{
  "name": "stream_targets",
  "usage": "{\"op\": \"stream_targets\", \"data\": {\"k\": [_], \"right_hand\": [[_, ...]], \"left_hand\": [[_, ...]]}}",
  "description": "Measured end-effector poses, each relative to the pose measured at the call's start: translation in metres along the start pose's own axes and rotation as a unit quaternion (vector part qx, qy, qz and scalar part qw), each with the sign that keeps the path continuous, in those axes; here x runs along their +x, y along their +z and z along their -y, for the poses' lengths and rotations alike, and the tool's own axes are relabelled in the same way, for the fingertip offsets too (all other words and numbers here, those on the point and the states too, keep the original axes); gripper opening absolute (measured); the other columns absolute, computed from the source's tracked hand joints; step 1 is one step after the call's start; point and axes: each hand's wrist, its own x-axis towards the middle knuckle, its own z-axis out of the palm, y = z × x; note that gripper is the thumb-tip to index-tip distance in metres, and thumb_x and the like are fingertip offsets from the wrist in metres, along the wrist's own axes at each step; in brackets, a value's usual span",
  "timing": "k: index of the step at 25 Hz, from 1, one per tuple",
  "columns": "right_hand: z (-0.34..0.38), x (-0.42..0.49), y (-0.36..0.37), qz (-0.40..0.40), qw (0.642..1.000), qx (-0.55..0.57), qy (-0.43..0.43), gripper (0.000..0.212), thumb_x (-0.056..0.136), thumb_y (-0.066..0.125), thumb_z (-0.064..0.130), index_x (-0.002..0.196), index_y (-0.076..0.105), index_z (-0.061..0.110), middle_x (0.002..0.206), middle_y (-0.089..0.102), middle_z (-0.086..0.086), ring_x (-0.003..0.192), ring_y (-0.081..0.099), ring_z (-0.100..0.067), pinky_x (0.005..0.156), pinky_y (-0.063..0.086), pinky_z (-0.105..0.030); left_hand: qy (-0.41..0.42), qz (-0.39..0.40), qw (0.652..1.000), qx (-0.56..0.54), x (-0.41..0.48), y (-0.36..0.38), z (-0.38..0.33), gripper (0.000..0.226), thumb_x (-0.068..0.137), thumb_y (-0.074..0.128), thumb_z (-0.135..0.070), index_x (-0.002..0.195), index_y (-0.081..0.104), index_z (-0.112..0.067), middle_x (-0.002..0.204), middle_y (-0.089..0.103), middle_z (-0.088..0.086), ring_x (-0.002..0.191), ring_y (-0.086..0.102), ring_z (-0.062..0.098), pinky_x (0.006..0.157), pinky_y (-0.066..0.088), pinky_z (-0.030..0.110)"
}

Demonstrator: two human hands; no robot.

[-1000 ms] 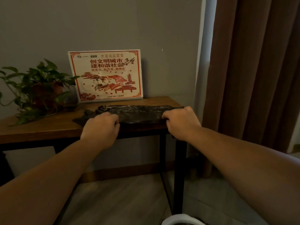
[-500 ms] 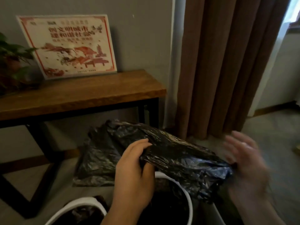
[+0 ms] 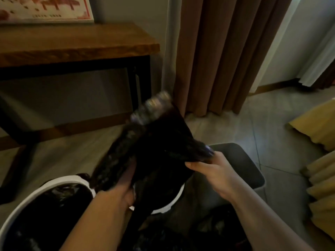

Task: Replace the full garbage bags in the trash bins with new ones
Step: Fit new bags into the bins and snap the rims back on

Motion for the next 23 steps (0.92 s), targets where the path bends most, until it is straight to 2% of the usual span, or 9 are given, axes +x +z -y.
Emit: {"op": "stream_targets", "data": {"k": [2,5,7,10,15,17,19,21,23], "right_hand": [[-0.002,-0.003,-0.004,-0.026,0.999,-0.022,0.009,0.033,0.084,0.086,0.03,0.106,0.078,0.007,0.107,0.077,-0.02,0.102,0.074,-0.037,0.087,0.059,-0.042],[0.002,-0.013,-0.005,-0.053,0.998,0.024,0.033,0.05,0.084,0.087,0.039,0.089,0.067,-0.006,0.091,0.067,-0.026,0.083,0.066,-0.036,0.077,0.053,-0.045],[0.008,-0.017,-0.001,-0.061,0.991,0.102,0.058,0.046,0.09,0.08,0.037,0.096,0.073,-0.008,0.098,0.071,-0.029,0.088,0.071,-0.038,0.078,0.058,-0.043],[0.018,-0.022,0.011,-0.155,0.979,0.099,0.082,0.033,0.087,0.081,0.03,0.097,0.08,-0.001,0.095,0.077,-0.024,0.084,0.076,-0.033,0.07,0.062,-0.035],[0.055,-0.032,0.015,-0.295,0.954,-0.056,0.025,0.016,0.069,0.086,0.02,0.083,0.083,0.012,0.078,0.078,-0.014,0.065,0.074,-0.02,0.057,0.058,-0.027],[0.074,-0.035,0.009,-0.343,0.936,-0.077,0.004,0.021,0.071,0.084,0.001,0.09,0.08,0.011,0.081,0.078,-0.012,0.066,0.074,-0.017,0.059,0.059,-0.026],[0.102,-0.045,-0.002,-0.365,0.929,-0.054,0.011,0.029,0.079,0.076,-0.012,0.103,0.075,0.005,0.09,0.079,-0.017,0.073,0.076,-0.023,0.064,0.063,-0.03],[0.126,-0.057,-0.005,-0.365,0.929,-0.056,0.03,0.025,0.083,0.071,-0.013,0.1,0.078,0.003,0.095,0.078,-0.023,0.076,0.077,-0.028,0.067,0.064,-0.034],[0.14,-0.073,-0.009,-0.368,0.924,-0.099,0.034,0.02,0.085,0.072,-0.01,0.094,0.082,0.006,0.094,0.078,-0.025,0.075,0.077,-0.029,0.066,0.063,-0.034]], "left_hand": [[0.003,0.031,0.999,-0.024,0.015,-0.001,-0.002,0.027,0.1,0.062,-0.027,0.093,0.082,-0.01,0.078,0.079,0.012,0.062,0.077,0.02,0.049,0.056,0.028],[0.002,0.005,1.0,-0.005,0.044,-0.001,0.001,0.017,0.102,0.063,-0.026,0.094,0.073,-0.015,0.073,0.079,0.01,0.05,0.072,0.013,0.037,0.049,0.019],[-0.034,0.032,0.999,0.004,0.056,-0.002,0.005,0.022,0.103,0.062,-0.03,0.098,0.073,-0.012,0.073,0.079,0.008,0.058,0.076,0.017,0.047,0.055,0.019],[-0.096,0.067,0.992,0.045,0.068,-0.008,0.01,0.045,0.084,0.078,-0.045,0.118,0.075,-0.016,0.105,0.08,0.015,0.093,0.079,0.035,0.089,0.062,0.046],[0.01,-0.02,1.0,0.015,0.081,0.013,0.012,0.035,0.076,0.076,-0.03,0.109,0.07,-0.023,0.094,0.08,0.011,0.084,0.079,0.032,0.073,0.065,0.046],[0.016,0.036,0.999,0.02,0.07,0.044,0.015,0.037,0.073,0.066,-0.027,0.108,0.071,-0.017,0.101,0.077,0.017,0.09,0.074,0.035,0.08,0.062,0.047],[-0.028,0.14,0.99,-0.002,0.054,0.082,0.022,0.022,0.081,0.06,-0.03,0.086,0.078,-0.019,0.087,0.077,0.011,0.073,0.073,0.028,0.064,0.059,0.034],[-0.042,0.213,0.976,-0.033,0.043,0.11,0.025,0.033,0.089,0.057,-0.047,0.081,0.075,-0.021,0.084,0.076,0.009,0.064,0.072,0.023,0.059,0.056,0.03],[-0.003,0.255,0.967,-0.022,0.033,0.132,0.029,0.045,0.077,0.065,-0.073,0.079,0.07,-0.028,0.086,0.075,0.009,0.072,0.073,0.028,0.065,0.056,0.038]]}}
